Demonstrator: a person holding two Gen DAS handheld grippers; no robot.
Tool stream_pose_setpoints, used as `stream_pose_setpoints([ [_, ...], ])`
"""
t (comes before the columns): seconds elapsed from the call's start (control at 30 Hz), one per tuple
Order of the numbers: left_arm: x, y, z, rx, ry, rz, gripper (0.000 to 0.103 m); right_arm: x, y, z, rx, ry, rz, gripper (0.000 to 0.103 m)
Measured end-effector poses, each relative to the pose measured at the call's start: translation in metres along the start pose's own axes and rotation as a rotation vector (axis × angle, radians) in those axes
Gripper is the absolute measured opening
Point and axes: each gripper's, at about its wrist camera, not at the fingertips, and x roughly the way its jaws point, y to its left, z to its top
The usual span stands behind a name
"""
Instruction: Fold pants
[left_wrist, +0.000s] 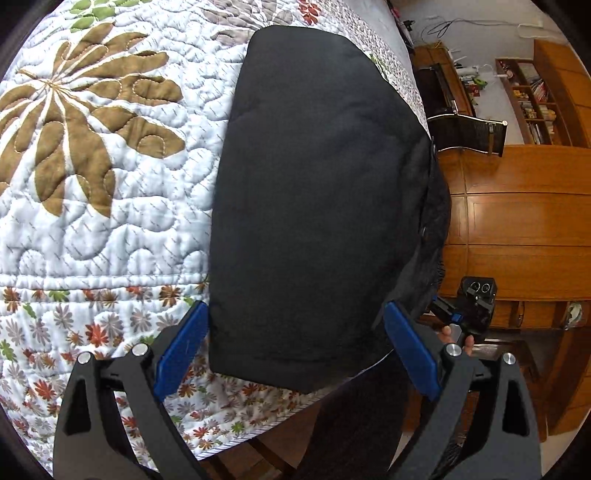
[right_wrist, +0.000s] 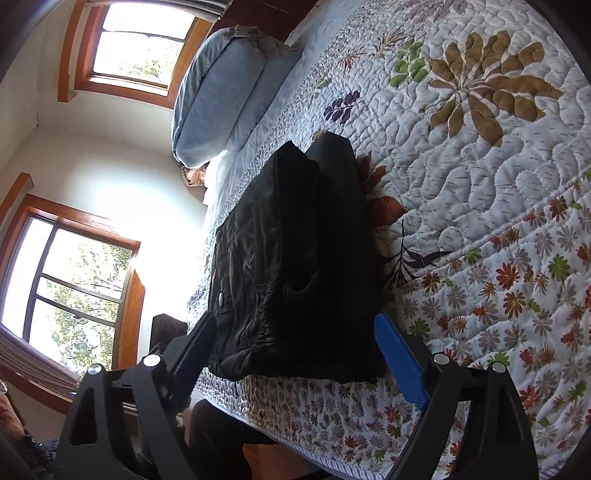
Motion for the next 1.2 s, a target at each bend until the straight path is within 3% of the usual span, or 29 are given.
stream_pose_setpoints([
  [0.23, 0.013, -0.013, 0.008, -0.002, -0.003, 0.019, 0.095, 0.017, -0.01, 0.005, 0.0, 0.064, -0.037, 0.095],
  [0.5, 0.027, 0.0, 0.022, -0.093, 0.034, -0.095, 0.095, 0.037, -0.015, 0.006, -0.019, 0.105, -0.029, 0.098],
  [0.63, 0.035, -0.009, 0.028, -0.077, 0.044, -0.079, 0.096, 0.042, -0.013, 0.009, -0.034, 0.119, -0.046, 0.099],
  [0.87, 0.038, -0.024, 0.026, -0.066, 0.043, -0.091, 0.098, 0.051, -0.005, 0.008, -0.032, 0.153, 0.052, 0.1],
  [1.2, 0.057, -0.02, 0.033, -0.095, 0.067, -0.124, 0.1, 0.076, -0.006, 0.012, 0.015, 0.171, 0.053, 0.1],
])
